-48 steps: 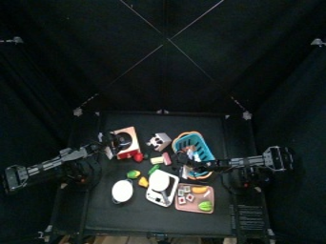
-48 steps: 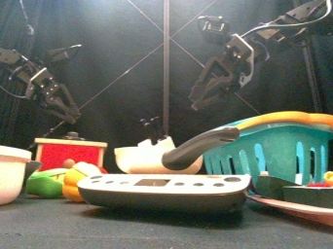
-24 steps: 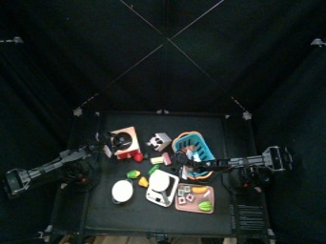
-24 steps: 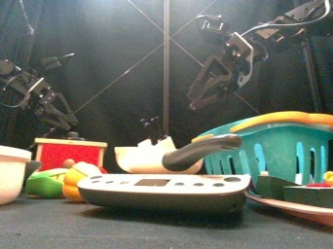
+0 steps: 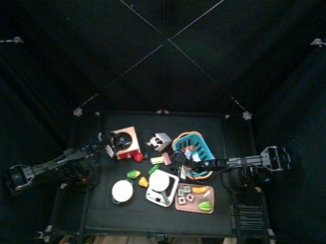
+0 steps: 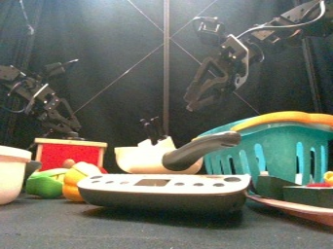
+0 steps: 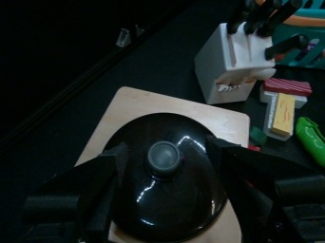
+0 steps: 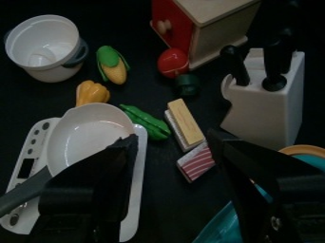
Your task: Grab pot lid
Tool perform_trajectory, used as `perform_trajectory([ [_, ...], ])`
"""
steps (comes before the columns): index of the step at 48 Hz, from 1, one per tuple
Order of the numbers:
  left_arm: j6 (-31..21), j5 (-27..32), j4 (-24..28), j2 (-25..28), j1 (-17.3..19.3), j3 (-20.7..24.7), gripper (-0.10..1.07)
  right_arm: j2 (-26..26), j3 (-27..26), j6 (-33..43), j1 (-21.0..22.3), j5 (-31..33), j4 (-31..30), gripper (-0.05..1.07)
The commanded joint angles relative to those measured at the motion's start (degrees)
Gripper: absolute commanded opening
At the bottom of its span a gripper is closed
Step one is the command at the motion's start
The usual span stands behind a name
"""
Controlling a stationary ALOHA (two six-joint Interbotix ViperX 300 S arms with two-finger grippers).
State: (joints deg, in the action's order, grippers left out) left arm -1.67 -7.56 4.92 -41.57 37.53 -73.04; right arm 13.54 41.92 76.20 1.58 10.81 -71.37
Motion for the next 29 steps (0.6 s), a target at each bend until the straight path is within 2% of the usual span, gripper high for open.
perform_trajectory([
  [1, 0.1, -0.8, -0.1, 0.5, 0.6, 0.6, 0.98, 0.8, -1.1, -0.1, 0.4, -0.2, -0.2, 0.93],
  [29, 0.2, -1.7, 0.1, 0.6, 2.2, -0.3, 0.96, 0.4, -1.2, -0.1, 0.7, -0.2, -0.2, 0.93],
])
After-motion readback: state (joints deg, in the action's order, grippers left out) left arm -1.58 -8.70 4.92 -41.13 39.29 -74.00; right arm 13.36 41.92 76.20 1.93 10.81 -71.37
